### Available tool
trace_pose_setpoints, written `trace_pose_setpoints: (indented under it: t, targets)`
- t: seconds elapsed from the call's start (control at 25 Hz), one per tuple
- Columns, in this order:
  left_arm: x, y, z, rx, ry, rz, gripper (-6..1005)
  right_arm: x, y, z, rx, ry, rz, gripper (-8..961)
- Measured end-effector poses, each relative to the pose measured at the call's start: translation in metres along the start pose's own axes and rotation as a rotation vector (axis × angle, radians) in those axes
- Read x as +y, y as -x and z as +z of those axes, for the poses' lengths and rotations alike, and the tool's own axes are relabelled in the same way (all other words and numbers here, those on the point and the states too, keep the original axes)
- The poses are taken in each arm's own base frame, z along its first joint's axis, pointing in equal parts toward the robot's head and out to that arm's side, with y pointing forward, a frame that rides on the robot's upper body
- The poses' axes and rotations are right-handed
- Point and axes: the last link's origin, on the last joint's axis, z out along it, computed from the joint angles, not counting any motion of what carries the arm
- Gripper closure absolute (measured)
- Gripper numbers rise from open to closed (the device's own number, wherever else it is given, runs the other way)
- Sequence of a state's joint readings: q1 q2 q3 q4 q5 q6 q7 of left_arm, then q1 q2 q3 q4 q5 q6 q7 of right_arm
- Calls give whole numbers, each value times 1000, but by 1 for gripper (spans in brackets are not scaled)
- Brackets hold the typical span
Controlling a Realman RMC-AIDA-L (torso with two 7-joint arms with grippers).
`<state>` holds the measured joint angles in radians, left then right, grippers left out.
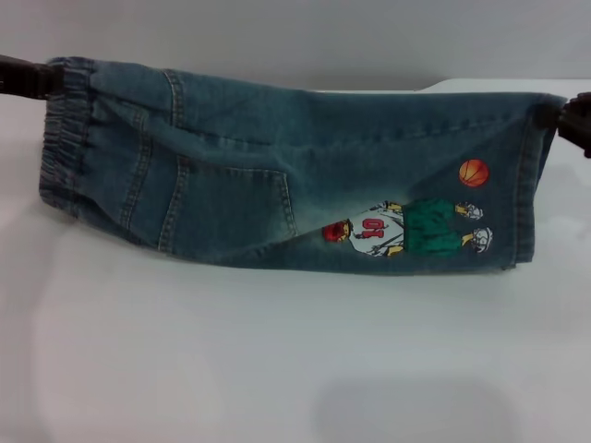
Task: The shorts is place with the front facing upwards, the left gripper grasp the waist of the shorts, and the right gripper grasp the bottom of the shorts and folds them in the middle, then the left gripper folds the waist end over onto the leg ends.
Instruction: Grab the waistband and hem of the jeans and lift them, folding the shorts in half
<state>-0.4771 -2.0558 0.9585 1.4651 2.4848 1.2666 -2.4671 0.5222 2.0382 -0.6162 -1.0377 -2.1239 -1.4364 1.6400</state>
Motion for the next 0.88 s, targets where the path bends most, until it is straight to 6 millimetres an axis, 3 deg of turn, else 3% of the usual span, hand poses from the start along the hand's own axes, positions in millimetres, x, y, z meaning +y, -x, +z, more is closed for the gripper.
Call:
trace_pose_setpoints:
  t: [0.88]
  targets:
    - [22, 16, 39, -38, 28, 32, 909, -5, -22, 39, 64, -108, -5, 824]
